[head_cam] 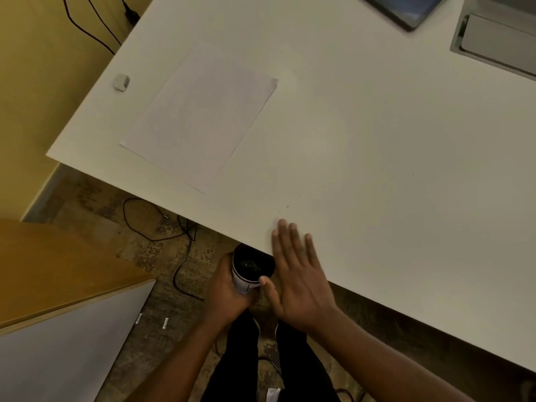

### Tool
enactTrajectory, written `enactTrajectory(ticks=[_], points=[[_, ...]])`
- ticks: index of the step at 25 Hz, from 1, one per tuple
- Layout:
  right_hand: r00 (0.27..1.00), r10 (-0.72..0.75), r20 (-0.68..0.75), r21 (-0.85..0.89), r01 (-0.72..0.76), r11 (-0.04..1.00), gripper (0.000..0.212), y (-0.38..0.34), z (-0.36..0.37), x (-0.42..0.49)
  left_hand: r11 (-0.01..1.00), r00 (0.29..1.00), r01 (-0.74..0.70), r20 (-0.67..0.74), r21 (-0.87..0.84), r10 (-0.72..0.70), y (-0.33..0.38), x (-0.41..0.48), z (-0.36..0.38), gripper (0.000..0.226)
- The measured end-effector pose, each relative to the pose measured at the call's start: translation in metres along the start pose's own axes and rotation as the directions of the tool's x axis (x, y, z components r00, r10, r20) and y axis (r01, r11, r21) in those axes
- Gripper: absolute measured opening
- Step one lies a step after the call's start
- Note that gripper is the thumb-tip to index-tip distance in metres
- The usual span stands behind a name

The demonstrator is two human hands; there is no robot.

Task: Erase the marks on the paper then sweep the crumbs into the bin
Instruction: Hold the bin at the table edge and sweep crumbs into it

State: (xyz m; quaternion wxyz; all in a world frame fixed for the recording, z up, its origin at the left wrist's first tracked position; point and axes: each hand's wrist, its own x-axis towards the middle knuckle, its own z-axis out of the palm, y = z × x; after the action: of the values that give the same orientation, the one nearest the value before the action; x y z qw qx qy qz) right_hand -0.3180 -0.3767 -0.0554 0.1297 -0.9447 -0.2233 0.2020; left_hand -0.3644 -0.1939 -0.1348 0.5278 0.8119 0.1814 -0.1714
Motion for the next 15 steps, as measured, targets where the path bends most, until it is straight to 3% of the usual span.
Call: enactTrajectory(ticks=[3,6,8,13,15], points=[[0.995,-0.071,-0.070,0.002,0.072,0.997,0.080,0.011,-0.008,0.017,1.000,0.999,-0.023,-0.033,0.006,0.023,0.001,0.004,-0.001,0.085],[0.974,0.129,-0.184,0.013,-0.129,0.992,0.082,0.050,-0.031,0.059,0.998,0.996,-0.055,-0.065,0.011,0.056,0.000,0.005,-0.003,0.088],[0.975,0.154,-0.159,-0.029,-0.161,0.987,0.085,0.053,-0.032,0.072,0.998,0.996,-0.064,-0.067,0.005,0.064,0.000,0.005,-0.004,0.089],[0.986,-0.159,0.050,0.019,0.158,0.987,0.087,-0.026,0.005,0.022,0.999,0.997,-0.054,-0.051,-0.002,0.054,0.007,0.002,-0.009,0.076],[0.976,-0.218,0.027,0.006,0.218,0.976,0.085,-0.031,0.007,0.012,0.998,0.997,-0.067,-0.048,-0.014,0.067,0.009,0.002,-0.012,0.080]])
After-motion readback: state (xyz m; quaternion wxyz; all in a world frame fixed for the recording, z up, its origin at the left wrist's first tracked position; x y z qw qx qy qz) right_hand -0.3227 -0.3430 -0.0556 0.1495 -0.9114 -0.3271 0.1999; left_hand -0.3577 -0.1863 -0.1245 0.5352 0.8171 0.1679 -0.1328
